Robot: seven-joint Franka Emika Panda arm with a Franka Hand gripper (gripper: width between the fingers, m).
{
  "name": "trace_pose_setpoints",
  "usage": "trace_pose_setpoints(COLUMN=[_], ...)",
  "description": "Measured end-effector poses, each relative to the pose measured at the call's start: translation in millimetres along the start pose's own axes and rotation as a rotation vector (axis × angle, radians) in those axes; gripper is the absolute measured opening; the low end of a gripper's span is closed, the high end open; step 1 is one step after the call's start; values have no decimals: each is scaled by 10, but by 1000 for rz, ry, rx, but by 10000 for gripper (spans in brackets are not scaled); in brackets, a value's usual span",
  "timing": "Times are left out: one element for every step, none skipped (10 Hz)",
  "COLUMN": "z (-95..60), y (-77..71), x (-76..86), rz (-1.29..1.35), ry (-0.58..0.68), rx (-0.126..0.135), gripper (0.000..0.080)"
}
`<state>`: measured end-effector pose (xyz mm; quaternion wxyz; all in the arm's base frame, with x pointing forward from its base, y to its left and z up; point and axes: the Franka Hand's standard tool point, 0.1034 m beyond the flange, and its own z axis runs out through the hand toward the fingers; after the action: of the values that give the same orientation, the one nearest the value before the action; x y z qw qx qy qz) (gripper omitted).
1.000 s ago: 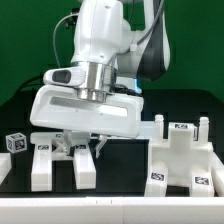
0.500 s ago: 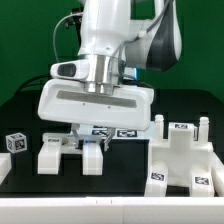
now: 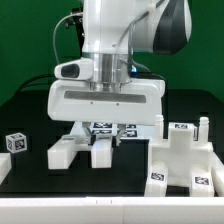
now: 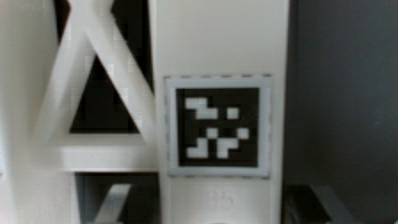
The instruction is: Assemble chair
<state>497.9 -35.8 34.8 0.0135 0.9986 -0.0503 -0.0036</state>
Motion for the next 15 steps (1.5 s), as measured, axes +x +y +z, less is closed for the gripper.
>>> trace_pose_setpoints(z=[-22,-95,-149,-160,-115,-39,20,93,164,196,204,205,205,206,201], y=[-18,7,38,82,172,262,324,397,445,456,476,495,492,496,496], x=[-24,-26,-47,-37,14,35,33,81,75,62,115,120,120,120,124], rz=[24,38,54,63,62,64,73,71,75,86,41,33,40,41,40], ry=[-84,-155,-240,-308,-350,-355,-360,-333,-327,-327,-274,-250,-253,-253,-251], rx=[-1,2,15,24,29,25,21,9,6,21,25,29,27,27,27], gripper=[293,293,293,293,293,293,293,293,290,290,290,290,290,398,533])
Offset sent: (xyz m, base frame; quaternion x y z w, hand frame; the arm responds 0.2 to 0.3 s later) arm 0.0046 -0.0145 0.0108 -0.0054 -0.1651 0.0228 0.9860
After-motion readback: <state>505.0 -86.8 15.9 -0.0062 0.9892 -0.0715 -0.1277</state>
